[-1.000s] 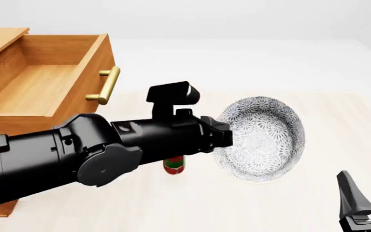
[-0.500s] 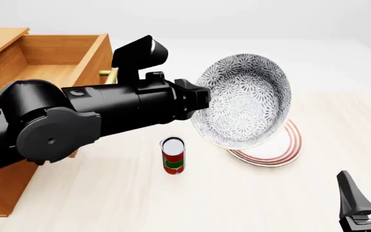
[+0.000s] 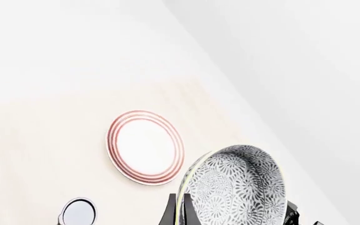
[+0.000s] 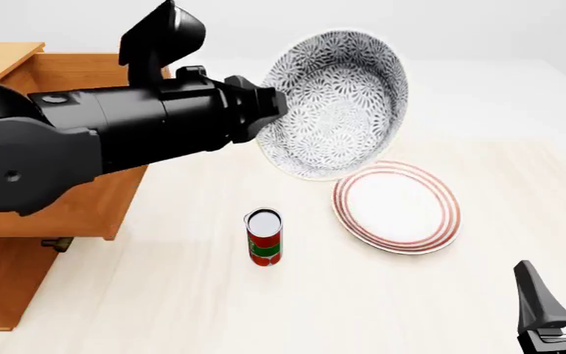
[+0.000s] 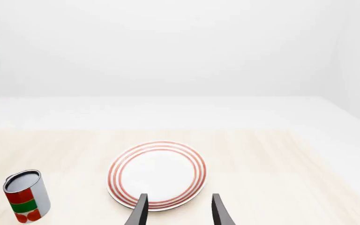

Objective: Put the bowl in the top drawer of the cabinet.

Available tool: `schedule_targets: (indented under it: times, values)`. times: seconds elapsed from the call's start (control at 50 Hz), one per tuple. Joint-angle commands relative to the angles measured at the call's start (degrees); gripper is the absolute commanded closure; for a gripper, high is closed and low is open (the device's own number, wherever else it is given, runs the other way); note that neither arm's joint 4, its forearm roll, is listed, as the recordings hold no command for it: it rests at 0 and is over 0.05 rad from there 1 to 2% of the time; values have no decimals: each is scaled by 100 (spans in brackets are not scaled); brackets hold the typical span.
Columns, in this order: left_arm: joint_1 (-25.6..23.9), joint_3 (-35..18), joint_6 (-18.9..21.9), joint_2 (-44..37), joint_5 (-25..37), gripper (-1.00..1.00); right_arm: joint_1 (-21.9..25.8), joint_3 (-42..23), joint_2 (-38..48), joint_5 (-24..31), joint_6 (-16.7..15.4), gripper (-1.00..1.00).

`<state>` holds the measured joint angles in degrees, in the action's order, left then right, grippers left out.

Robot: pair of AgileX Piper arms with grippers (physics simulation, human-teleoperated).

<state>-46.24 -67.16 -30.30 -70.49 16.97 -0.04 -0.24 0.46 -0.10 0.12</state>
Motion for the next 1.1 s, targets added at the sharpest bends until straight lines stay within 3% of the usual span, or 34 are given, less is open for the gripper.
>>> schedule_targets:
  times: [0.02,1.1]
  values:
    - [342,-96,102,286,151,100,-1,0,0,0,0,-100]
    - [2405,-289,169,1178,856,100,0,0,0,0,0,-100]
